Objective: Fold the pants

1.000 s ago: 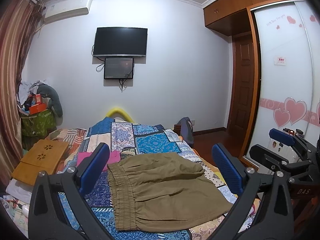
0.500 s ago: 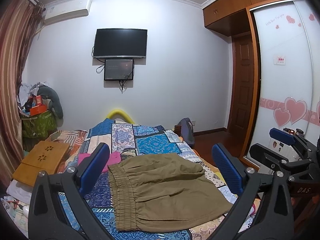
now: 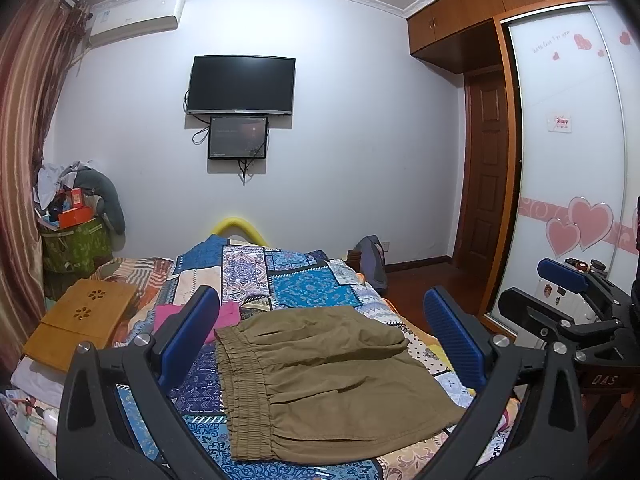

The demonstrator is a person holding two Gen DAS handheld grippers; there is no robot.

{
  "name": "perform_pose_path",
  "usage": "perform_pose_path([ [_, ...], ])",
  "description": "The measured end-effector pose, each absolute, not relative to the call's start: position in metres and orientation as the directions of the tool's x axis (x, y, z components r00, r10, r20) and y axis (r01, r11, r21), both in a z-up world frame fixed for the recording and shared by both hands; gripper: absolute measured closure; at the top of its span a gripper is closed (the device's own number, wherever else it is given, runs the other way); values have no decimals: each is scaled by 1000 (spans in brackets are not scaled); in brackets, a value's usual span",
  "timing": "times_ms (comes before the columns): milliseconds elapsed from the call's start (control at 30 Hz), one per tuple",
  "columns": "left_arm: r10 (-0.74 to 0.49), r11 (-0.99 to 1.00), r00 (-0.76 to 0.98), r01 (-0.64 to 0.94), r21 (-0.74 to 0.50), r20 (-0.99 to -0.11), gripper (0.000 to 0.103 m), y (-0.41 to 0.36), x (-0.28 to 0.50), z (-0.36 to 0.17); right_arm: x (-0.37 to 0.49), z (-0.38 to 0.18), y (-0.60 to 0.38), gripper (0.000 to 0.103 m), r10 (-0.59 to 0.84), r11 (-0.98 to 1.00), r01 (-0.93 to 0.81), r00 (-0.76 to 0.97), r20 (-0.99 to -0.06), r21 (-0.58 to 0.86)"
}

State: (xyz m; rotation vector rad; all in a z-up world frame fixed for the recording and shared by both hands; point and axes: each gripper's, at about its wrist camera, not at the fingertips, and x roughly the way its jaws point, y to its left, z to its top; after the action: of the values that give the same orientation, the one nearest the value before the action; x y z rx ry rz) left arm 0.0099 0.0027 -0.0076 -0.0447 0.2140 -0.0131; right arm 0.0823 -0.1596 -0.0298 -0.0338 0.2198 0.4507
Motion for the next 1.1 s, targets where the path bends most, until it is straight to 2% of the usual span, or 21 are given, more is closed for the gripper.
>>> perform_pose_path([
  [833, -15, 999, 971, 3, -50, -237, 0, 5, 20, -15, 88, -32, -156, 0, 432, 898, -438, 873, -225, 24],
  [967, 16, 999, 972, -27, -44, -235, 0, 7, 27, -19, 95, -37, -154, 0, 427, 901, -434, 873, -234, 26],
  [1100, 13, 998, 964, -29, -57, -265, 0, 13, 40, -27, 107, -47, -154, 0, 408, 909, -417, 876, -259, 22],
])
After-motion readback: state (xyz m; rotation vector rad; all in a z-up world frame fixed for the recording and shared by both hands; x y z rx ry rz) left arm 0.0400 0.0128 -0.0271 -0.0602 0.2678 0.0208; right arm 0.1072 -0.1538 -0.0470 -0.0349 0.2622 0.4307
